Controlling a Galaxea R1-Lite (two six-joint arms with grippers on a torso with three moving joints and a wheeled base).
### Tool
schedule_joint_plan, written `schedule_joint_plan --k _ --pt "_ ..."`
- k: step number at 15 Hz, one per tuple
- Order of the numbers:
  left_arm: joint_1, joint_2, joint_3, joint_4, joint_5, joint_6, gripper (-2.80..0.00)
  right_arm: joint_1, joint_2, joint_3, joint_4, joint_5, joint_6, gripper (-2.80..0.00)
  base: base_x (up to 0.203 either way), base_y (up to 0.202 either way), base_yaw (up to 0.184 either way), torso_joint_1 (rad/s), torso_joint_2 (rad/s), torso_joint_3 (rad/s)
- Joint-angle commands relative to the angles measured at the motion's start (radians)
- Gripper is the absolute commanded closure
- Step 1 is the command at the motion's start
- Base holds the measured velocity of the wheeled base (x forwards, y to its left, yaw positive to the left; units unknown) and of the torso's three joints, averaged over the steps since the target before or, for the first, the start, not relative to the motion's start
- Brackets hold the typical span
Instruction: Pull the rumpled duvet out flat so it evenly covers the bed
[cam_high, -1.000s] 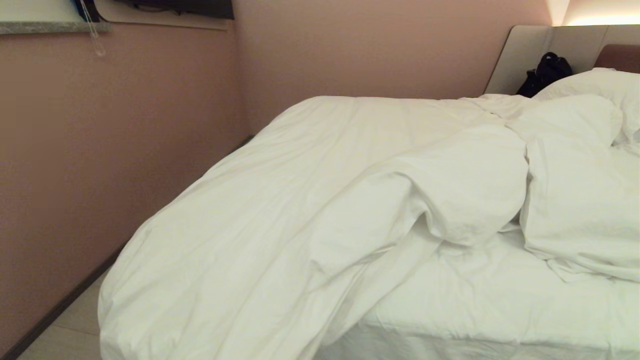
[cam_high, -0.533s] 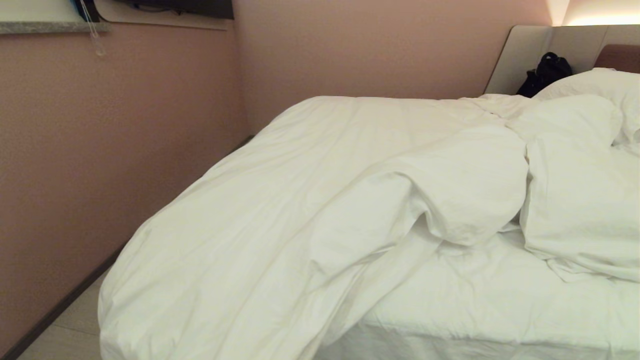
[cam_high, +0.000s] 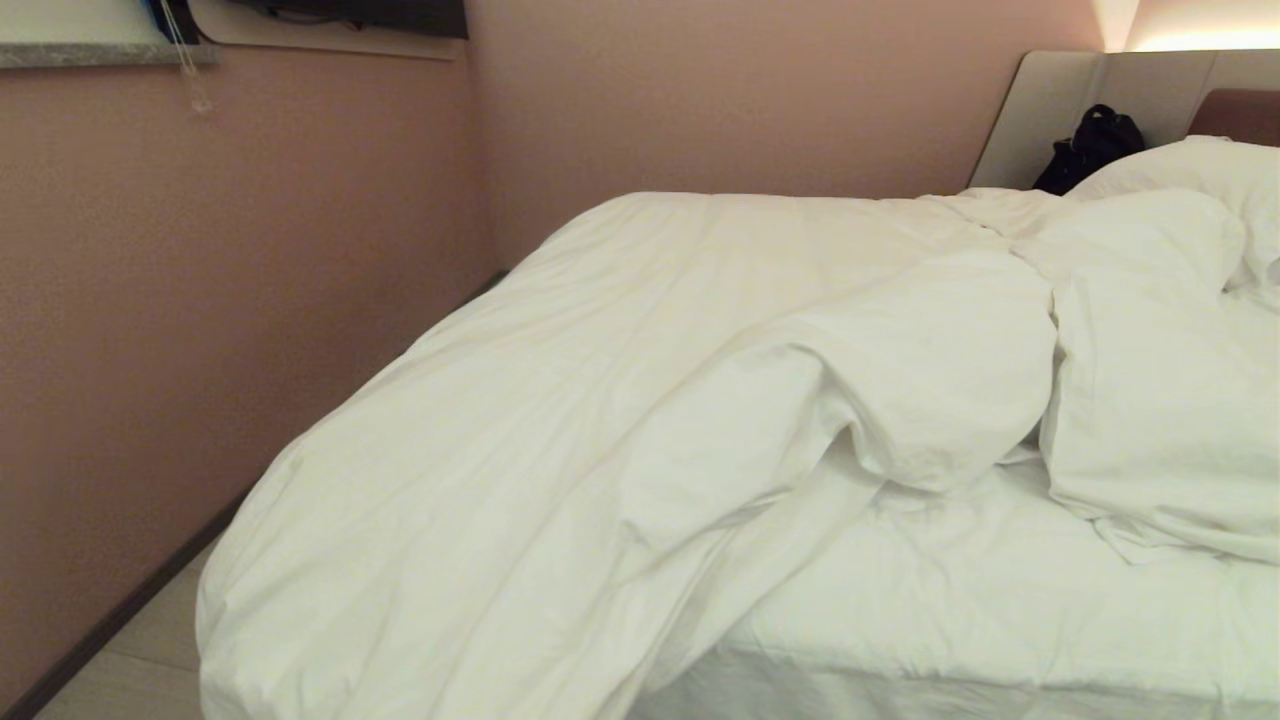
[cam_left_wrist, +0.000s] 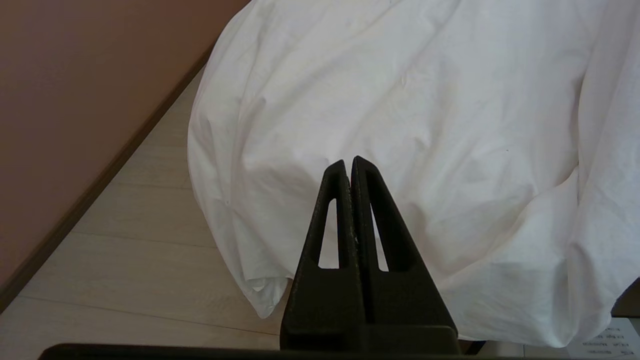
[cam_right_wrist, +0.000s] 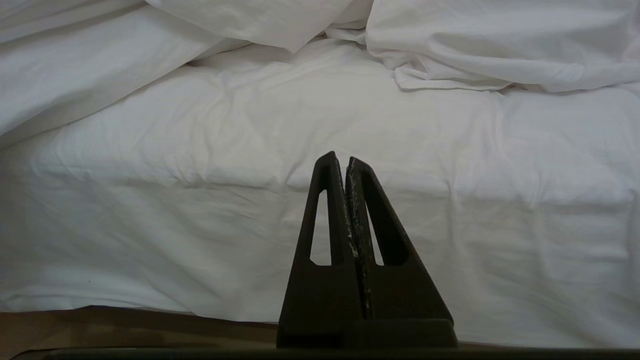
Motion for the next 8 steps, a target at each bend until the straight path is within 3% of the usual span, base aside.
schedule_joint_plan --k 1,8 --pt "0.000 0.000 0.000 0.001 0.000 0.000 0.00 0.000 0.001 0.000 0.000 0.000 0.000 0.00 0.000 0.000 0.000 0.000 0.00 0.000" --pt "0.000 0.001 0.000 0.001 0.000 0.000 0.00 0.000 0.001 0.000 0.000 0.000 0.000 0.00 0.002 -0.017 0.000 0.000 0.00 0.001"
